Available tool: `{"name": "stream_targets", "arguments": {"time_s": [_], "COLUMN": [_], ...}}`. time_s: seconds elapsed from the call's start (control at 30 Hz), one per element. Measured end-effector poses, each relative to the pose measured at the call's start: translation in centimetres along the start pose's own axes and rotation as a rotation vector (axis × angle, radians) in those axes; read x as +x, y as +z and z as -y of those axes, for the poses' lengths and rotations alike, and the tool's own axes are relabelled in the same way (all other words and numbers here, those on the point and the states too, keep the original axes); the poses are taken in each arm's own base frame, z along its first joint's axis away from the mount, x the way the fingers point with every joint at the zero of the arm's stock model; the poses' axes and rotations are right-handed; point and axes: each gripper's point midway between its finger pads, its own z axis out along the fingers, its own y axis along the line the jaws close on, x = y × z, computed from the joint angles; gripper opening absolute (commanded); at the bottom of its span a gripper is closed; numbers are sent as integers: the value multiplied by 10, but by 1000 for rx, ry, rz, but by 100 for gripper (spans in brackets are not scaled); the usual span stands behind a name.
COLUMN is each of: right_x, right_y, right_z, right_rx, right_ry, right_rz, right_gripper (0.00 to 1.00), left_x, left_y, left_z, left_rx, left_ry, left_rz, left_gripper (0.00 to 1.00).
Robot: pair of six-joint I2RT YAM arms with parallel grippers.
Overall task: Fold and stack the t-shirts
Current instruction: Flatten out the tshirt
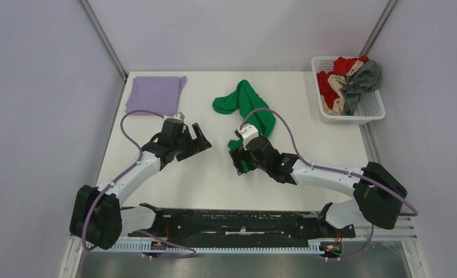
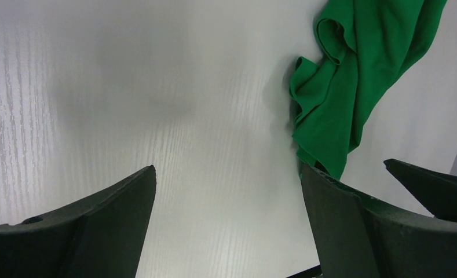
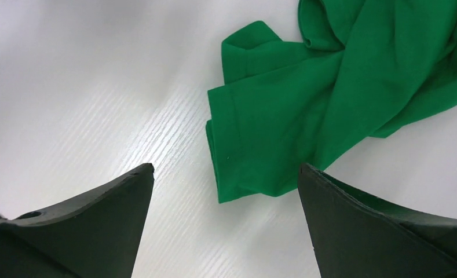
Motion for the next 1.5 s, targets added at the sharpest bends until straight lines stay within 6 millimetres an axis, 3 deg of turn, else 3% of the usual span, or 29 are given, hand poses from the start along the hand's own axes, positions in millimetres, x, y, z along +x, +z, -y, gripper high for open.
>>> {"name": "stream_targets", "arguments": {"time_s": [0.1, 0.2, 0.3, 0.47, 0.73, 0.83, 0.97, 1.13, 1.23, 1.5], "right_x": [10, 23, 37, 39, 17, 31, 63, 85, 86, 83], "right_y": [13, 31, 41, 33, -23, -40, -54, -61, -62, -62], "right_z": [3, 14, 21, 25, 44, 65, 98, 117, 119, 124], "right_rx": [52, 134, 189, 199, 184, 220, 306, 362, 366, 380], "right_ry": [1, 4, 22, 54, 88, 111, 141, 159, 161, 176], "right_rz": [-26, -63, -95, -61, 72, 70, 10, -46, -46, -26], "right_gripper": [82, 64, 31, 0, 0, 0, 0, 0, 0, 0], "left_x": [-3, -8, -18, -32, -54, -61, -72, -90, -102, -128], "left_y": [-1, -2, -1, 14, 69, 92, 125, 161, 177, 211], "left_z": [1, 2, 4, 9, 27, 33, 40, 43, 46, 60], "left_rx": [-1, -11, -23, -56, -70, -72, -75, -100, -118, -113], "left_ry": [5, 9, 11, 14, 26, 37, 55, 88, 96, 102], "left_rz": [8, 22, 45, 45, -20, -45, -68, -62, -52, -18], "left_gripper": [100, 100, 100, 100, 100, 100, 100, 98, 85, 66]}}
